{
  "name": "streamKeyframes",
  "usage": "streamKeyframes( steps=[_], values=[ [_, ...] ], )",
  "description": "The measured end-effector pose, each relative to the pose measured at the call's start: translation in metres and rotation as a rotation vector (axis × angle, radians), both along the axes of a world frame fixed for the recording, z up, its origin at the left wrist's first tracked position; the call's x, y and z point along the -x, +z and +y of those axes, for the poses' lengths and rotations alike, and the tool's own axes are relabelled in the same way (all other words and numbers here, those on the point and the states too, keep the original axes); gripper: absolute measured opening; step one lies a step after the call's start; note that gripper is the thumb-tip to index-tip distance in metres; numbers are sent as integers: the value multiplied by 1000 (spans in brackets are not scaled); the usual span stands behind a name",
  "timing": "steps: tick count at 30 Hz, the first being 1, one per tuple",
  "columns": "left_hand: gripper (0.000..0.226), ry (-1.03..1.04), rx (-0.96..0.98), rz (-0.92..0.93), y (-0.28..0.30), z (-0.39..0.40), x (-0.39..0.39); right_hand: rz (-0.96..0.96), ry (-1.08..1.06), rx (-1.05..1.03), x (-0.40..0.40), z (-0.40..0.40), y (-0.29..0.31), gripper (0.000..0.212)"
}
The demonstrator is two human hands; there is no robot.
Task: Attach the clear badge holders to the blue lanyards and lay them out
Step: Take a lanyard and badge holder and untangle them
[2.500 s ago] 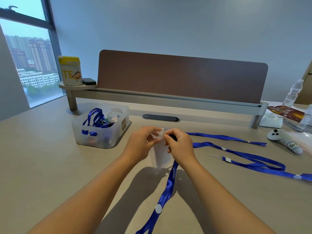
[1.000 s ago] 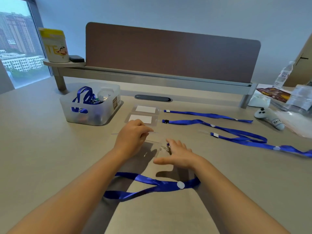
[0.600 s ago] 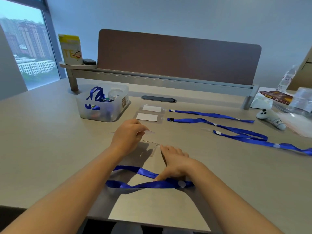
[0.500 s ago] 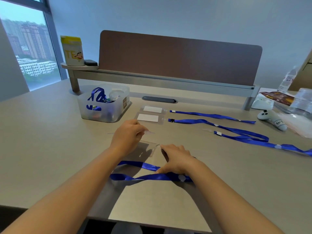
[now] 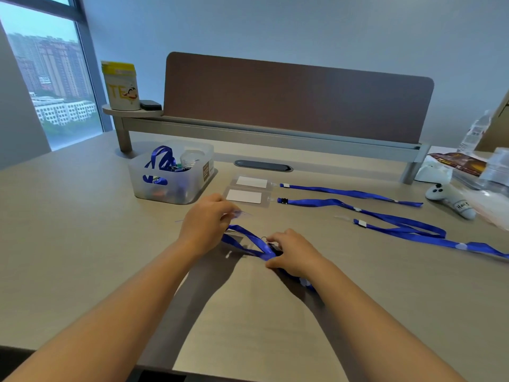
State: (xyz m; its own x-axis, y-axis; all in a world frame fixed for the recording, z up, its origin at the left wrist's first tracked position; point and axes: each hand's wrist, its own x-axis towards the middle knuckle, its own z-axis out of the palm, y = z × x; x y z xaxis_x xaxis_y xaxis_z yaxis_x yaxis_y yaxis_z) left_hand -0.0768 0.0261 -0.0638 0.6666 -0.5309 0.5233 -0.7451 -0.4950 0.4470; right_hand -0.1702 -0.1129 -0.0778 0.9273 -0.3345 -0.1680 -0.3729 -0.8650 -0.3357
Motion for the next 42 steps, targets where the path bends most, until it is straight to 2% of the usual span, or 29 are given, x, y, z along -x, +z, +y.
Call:
streamKeyframes(
  steps=[7, 13, 17, 27, 33, 35, 37, 42],
  values=[
    [22, 64, 49, -36, 3, 12, -11, -67, -115, 36, -15, 2, 3, 34],
    [22, 170, 212, 1, 20, 33, -30, -393, -158, -244, -50, 17, 29, 27],
    [23, 229, 257, -1, 37, 51, -56, -523, -143, -424, -90, 29, 57, 24],
    [20, 321, 311, -72, 71, 91, -143, -747, -87, -630, -210, 64, 114, 19],
    [20, 387, 332, -61, 66, 105, -184, -852, -109, -684, -278, 80, 104, 19],
    [21, 393, 329, -61, 63, 108, -190, -833, -133, -641, -290, 79, 89, 20],
    [22, 395, 324, -57, 60, 110, -194, -753, -107, -505, -298, 73, 74, 21],
    [21, 388, 302, -55, 54, 109, -194, -232, 104, 46, -305, 60, 54, 29]
  ],
)
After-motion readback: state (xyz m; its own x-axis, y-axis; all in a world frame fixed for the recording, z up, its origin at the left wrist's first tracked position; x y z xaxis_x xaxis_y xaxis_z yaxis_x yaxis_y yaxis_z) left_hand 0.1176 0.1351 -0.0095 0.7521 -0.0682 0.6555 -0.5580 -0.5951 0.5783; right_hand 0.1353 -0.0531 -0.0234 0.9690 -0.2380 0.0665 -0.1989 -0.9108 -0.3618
